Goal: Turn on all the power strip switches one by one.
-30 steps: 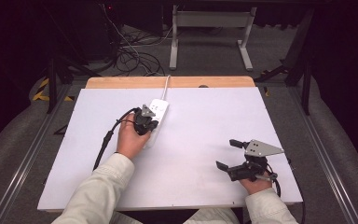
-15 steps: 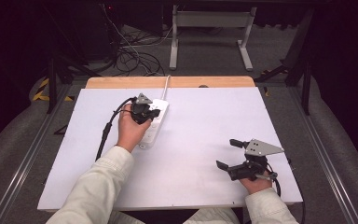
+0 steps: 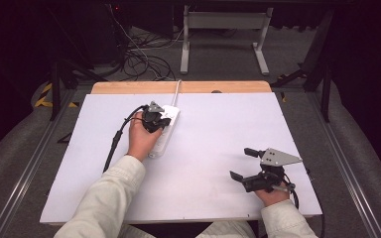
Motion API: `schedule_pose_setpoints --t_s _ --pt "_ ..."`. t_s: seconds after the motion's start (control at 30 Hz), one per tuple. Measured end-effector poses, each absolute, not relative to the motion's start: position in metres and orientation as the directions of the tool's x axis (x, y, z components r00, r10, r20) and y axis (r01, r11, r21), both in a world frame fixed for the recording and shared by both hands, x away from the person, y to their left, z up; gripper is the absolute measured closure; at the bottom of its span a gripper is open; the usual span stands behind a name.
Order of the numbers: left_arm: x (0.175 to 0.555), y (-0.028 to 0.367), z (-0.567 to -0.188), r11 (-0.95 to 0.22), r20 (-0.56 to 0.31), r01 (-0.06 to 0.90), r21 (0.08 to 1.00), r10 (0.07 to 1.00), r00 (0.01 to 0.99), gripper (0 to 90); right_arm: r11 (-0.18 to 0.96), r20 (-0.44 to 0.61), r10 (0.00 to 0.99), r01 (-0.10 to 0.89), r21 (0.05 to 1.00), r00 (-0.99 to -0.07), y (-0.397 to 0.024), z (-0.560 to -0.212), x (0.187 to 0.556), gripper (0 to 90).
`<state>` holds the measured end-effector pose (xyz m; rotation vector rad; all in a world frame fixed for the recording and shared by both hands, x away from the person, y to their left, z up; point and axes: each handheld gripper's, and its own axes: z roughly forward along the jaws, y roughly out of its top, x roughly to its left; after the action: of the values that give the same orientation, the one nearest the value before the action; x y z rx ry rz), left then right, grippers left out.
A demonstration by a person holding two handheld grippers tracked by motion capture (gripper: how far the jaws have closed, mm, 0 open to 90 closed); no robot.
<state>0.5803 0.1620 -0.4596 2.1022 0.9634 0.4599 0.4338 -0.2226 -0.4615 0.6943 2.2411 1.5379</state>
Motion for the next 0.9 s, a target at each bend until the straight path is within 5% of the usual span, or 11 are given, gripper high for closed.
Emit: schedule_pose_setpoints --t_s 0.9 --pt "0.5846 0.1614 -0.4637 -0.42 -0.002 0.515 0.747 0.773 0.634 90.0 0.299 -0.001 0.559 0.201 0.933 -0.829 -0.2229 -0.4618 0.4338 4.1"
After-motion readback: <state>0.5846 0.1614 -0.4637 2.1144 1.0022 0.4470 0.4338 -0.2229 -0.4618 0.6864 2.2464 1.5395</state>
